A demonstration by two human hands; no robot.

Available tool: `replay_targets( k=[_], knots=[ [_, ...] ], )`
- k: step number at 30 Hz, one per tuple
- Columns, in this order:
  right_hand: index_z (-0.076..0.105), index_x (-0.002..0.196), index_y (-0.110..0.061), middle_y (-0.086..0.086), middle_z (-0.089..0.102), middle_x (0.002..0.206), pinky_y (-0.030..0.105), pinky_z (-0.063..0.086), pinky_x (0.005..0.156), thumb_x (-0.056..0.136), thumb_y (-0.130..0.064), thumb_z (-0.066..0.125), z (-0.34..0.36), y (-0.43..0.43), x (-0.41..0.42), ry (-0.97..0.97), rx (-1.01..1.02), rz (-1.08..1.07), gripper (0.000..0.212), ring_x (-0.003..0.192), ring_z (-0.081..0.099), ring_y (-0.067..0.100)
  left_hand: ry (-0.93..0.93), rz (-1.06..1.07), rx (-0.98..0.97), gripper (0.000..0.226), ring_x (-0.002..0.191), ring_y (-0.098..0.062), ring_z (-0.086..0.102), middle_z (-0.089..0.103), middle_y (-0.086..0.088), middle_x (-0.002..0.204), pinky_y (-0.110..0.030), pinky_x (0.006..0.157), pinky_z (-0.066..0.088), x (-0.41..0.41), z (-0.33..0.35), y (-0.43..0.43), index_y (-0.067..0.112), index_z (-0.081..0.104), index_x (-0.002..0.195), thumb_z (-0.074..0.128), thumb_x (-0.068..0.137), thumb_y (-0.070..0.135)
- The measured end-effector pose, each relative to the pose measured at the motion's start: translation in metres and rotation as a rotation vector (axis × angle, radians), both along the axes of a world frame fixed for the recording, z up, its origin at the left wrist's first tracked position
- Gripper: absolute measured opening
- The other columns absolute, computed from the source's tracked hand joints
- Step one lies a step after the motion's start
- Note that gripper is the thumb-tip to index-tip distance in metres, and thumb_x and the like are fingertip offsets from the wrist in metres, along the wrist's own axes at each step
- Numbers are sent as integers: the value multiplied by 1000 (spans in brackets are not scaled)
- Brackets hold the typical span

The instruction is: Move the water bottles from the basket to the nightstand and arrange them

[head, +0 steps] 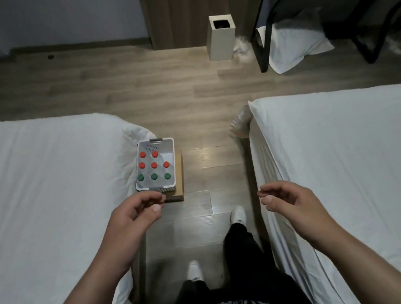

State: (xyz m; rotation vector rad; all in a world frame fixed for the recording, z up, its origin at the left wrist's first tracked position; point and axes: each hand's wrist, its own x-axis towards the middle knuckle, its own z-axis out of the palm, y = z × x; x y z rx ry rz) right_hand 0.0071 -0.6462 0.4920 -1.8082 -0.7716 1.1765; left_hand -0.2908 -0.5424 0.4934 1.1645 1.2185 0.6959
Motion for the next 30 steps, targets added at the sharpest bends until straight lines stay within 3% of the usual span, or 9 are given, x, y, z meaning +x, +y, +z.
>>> replay_targets(
  k=[6, 11, 15, 19, 21, 23, 25, 27, 30],
  knots=[
    [70, 100, -13, 1, 75, 96, 34, 53, 91, 86, -1, 65, -2, 74, 83, 22, 37, -9, 19, 92, 69, 12, 20, 16, 21, 35, 103, -26, 69, 75, -6, 102, -46, 94, 53, 85, 2, 76, 28, 76, 90, 69, 59, 42],
    [71, 97, -16, 2, 75, 95, 35, 53, 94, 87, -2, 65, 9, 145, 151, 32, 37, 45, 18, 93, 69, 13, -6, 103, 9, 25, 105, -32, 68, 75, -9, 101, -36, 91, 57, 146, 6, 124, 14, 74, 93, 66, 70, 19],
    [70, 97, -13, 9, 74, 96, 36, 52, 93, 87, -1, 64, 17, 211, 186, 21, 45, 166, 17, 97, 68, 22, 7, 181, 37, 47, 103, -30, 69, 75, -13, 101, -44, 92, 55, 171, 14, 155, 12, 71, 99, 71, 59, 37],
    [69, 99, -12, 5, 74, 95, 25, 54, 86, 88, -2, 62, 17, 278, 191, 39, 72, 240, 16, 93, 69, 16, -4, 297, 33, 47, 99, -27, 70, 75, -12, 98, -43, 90, 53, 172, 15, 181, 12, 72, 95, 71, 57, 39],
    [69, 95, -16, 5, 74, 93, 22, 54, 83, 88, -1, 62, 15, 309, 188, 38, 65, 291, 18, 91, 69, 16, 21, 335, 21, 40, 95, -29, 70, 76, -9, 94, -38, 85, 55, 172, 7, 195, 8, 72, 94, 73, 60, 30],
    [71, 88, -23, 11, 73, 91, 33, 54, 86, 86, 0, 64, 8, 339, 184, 1, 45, 361, 24, 94, 68, 26, 34, 376, -7, 26, 90, -35, 69, 76, -8, 90, -38, 80, 57, 173, -3, 214, 11, 74, 88, 70, 64, 20],
    [74, 81, -30, 17, 72, 92, 46, 52, 89, 85, 1, 66, 3, 371, 182, -34, 47, 419, 33, 95, 66, 34, 61, 392, -9, 28, 90, -39, 67, 75, -9, 93, -51, 86, 54, 177, -11, 238, 19, 75, 84, 70, 59, 30],
    [74, 79, -35, 11, 73, 91, 48, 52, 89, 84, 1, 67, -1, 403, 187, -67, 50, 433, 37, 92, 67, 31, 84, 382, -22, 34, 93, -38, 67, 75, -7, 95, -59, 88, 51, 184, -14, 266, 25, 76, 84, 65, 56, 41],
    [74, 85, -30, 6, 73, 91, 46, 52, 85, 84, -6, 68, 5, 451, 194, -78, 30, 452, 25, 90, 67, 27, 106, 376, -59, 24, 92, -36, 68, 75, -4, 94, -59, 85, 52, 196, -16, 316, 30, 75, 85, 66, 63, 36]
  ],
)
